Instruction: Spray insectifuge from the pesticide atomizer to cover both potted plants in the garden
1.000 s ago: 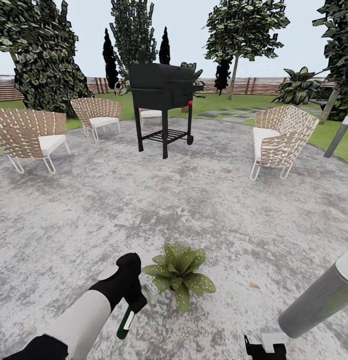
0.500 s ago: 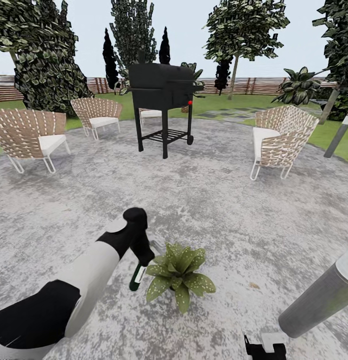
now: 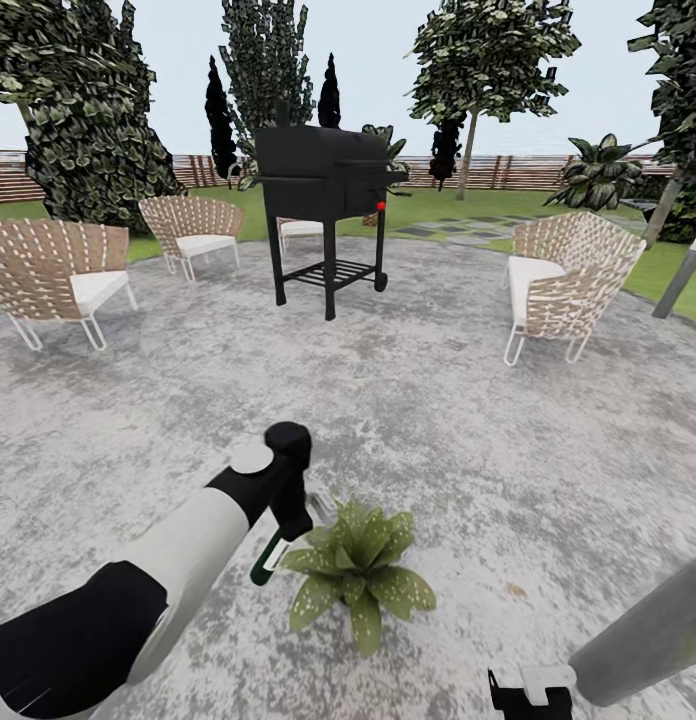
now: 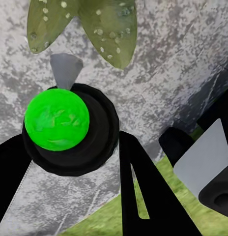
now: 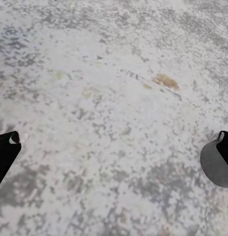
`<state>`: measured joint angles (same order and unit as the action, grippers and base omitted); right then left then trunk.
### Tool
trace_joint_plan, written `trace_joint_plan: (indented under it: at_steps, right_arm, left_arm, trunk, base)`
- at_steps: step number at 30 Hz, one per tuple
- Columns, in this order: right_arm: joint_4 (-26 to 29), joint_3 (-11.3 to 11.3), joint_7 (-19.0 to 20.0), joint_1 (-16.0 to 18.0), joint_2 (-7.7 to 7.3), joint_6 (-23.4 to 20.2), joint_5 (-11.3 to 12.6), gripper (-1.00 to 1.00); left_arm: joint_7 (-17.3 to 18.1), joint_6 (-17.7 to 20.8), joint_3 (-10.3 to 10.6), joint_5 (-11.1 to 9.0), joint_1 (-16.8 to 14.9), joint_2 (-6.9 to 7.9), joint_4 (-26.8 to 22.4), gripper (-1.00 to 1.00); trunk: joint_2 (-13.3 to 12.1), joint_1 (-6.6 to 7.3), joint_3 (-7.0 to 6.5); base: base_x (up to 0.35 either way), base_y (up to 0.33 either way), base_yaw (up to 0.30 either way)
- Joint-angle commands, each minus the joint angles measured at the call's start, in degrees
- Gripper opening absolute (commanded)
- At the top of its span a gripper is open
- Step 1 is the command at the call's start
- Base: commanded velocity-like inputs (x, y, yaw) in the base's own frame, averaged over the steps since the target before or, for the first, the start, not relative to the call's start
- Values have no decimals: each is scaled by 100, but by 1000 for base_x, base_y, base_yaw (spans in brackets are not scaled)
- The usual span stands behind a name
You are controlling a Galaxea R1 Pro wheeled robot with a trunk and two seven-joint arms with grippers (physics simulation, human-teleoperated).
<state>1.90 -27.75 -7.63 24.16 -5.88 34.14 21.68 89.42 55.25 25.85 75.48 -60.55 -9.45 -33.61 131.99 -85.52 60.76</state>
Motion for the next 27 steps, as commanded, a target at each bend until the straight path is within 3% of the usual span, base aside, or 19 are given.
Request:
trace_joint_plan:
  at_steps: [1, 7, 15, 22, 27]
  right_arm:
    - [4, -48, -34, 1, -1, 5, 21, 100]
    - [4, -51, -35, 1, 0, 5, 21, 100]
    - [4, -46, -37, 1, 0, 5, 21, 100]
    - [4, -50, -37, 1, 0, 5, 21, 100]
    - [4, -55, -37, 1, 8, 5, 21, 100]
  left_arm:
    - [58, 63, 13, 53, -2, -10, -5, -100]
    - [58, 57, 21, 46, 16, -55, 3, -100]
    - [58, 48, 39, 52, 26, -55, 4, -100]
    - [58, 55, 43, 54, 26, -55, 4, -100]
    - [58, 56, 42, 54, 31, -55, 4, -100]
  trunk:
    - [2, 0, 5]
    - [2, 0, 5]
    - [2, 0, 5]
    - [2, 0, 5]
    - [2, 0, 5]
  base:
    - [42, 0, 0]
    - [8, -46, 0]
    - [-64, -229, 0]
    - [-25, -24, 4]
    - [0, 0, 202]
